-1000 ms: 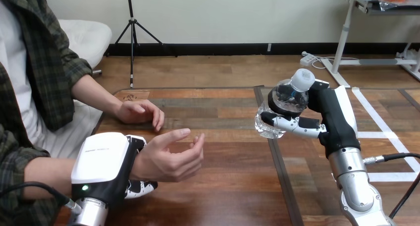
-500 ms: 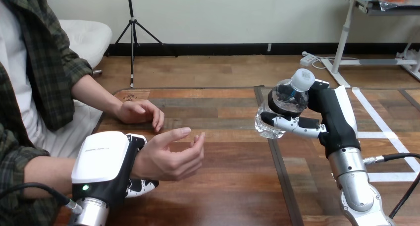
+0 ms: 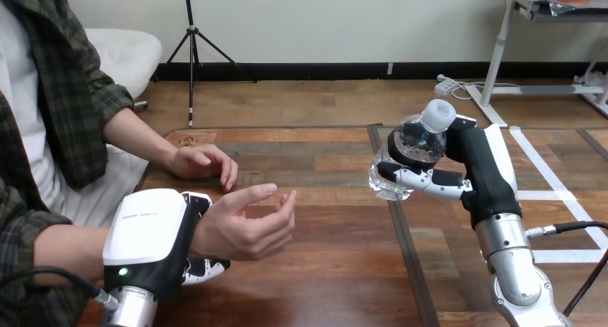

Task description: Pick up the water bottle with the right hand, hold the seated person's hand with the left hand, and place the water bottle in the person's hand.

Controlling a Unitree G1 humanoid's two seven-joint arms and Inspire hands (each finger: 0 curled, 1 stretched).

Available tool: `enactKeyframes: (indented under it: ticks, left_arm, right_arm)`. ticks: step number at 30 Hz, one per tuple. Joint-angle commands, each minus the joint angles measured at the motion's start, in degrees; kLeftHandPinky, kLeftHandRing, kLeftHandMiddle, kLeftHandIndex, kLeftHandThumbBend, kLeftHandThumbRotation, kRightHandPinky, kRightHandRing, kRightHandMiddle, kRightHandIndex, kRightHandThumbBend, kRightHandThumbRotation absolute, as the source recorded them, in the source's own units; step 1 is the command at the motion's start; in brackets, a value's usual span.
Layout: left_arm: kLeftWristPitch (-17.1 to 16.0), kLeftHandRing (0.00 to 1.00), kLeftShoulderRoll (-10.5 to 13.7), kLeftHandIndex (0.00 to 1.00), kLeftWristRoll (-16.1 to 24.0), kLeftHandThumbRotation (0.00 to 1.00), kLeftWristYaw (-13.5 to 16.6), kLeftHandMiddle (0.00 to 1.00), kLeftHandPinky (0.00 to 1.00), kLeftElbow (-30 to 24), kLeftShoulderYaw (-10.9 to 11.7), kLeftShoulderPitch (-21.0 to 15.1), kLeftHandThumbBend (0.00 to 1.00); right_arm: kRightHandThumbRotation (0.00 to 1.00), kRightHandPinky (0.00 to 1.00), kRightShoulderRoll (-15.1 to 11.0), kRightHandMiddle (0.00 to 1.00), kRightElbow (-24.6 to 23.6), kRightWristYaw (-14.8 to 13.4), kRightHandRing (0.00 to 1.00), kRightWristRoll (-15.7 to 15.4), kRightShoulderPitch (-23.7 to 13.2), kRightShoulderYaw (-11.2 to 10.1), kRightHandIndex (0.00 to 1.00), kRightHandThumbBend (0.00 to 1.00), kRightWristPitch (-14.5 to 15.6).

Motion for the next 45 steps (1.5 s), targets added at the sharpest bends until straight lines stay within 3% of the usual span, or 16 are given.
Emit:
enactKeyframes:
  ticks: [1, 17, 31, 45]
  left_arm:
    - [-1.5, 0.35, -0.4, 0.36, 0.5, 0.00, 1.2, 0.39, 0.32, -3.1, 0.3, -0.5, 0.88]
    - [-5.4, 0.32, -0.8, 0.33, -0.3, 0.00, 4.0, 0.35, 0.28, -4.1, 0.4, 0.0, 0.87]
    - [-6.8, 0.31, -1.7, 0.32, -0.3, 0.00, 2.1, 0.34, 0.27, -8.5, -0.3, 1.0, 0.88]
    - [-10.4, 0.28, -3.7, 0.29, -0.3, 0.00, 2.9, 0.31, 0.24, -10.3, -1.3, 1.2, 0.92]
  right_arm:
    - [0.00, 0.38, 0.0, 0.48, -3.6, -0.5, 0.44, 0.8, -4.9, -0.7, 0.48, 0.72, -2.0]
    - [0.00, 0.39, 0.3, 0.49, -3.7, -0.1, 0.44, 1.0, -5.3, -0.7, 0.48, 0.72, -3.1]
    - [0.00, 0.40, 0.6, 0.49, -4.4, 1.3, 0.45, 1.3, -6.0, -0.5, 0.48, 0.71, -5.0]
    - [0.00, 0.40, 1.6, 0.48, -6.1, 2.2, 0.44, 1.4, -6.3, -0.2, 0.48, 0.73, -5.9]
